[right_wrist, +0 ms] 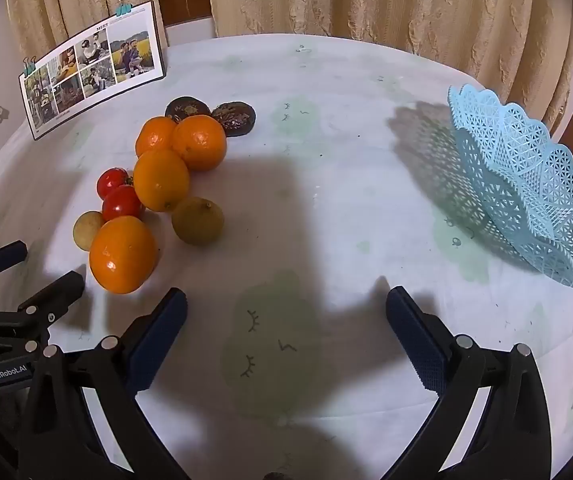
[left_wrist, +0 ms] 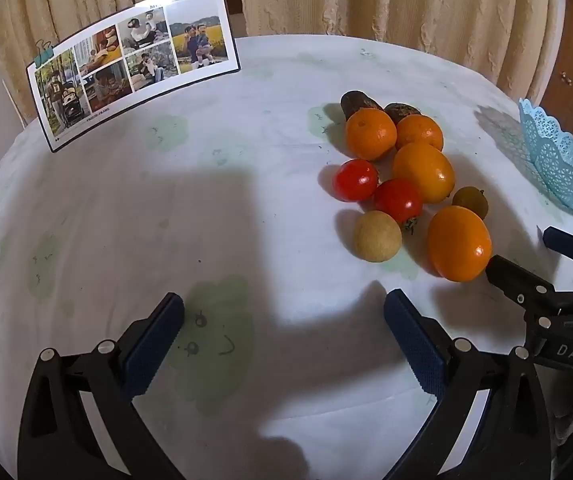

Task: Organize fruits
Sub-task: 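Move the right gripper toward the large orange at the fruit cluster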

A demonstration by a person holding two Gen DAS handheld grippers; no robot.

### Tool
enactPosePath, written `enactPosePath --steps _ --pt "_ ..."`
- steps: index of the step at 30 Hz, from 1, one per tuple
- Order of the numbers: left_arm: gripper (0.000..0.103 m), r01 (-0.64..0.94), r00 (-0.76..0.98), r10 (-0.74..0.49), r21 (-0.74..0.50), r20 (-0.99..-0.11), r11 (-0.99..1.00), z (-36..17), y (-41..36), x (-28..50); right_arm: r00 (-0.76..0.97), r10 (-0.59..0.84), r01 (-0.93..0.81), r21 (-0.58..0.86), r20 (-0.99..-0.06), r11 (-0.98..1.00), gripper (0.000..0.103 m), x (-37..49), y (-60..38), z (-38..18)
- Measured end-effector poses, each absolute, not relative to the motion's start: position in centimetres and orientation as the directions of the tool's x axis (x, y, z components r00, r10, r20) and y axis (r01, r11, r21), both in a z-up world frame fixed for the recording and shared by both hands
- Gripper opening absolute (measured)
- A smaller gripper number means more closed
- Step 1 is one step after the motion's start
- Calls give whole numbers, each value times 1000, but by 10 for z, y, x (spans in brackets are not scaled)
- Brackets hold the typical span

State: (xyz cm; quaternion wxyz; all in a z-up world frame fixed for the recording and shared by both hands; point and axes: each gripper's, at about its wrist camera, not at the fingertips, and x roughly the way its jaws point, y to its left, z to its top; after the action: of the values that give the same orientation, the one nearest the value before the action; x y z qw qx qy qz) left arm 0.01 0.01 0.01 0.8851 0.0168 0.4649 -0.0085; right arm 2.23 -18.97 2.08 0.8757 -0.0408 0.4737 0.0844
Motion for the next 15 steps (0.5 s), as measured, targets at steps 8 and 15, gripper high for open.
enactPosePath --steps 8,15 --pt "98 31 576 0 22 -818 999 0 0 0 536 106 -185 6 -838 983 101 23 -190 21" --pt "98 32 575 -1 22 -818 999 0 0 0 540 106 -184 6 -835 983 101 22 -190 21"
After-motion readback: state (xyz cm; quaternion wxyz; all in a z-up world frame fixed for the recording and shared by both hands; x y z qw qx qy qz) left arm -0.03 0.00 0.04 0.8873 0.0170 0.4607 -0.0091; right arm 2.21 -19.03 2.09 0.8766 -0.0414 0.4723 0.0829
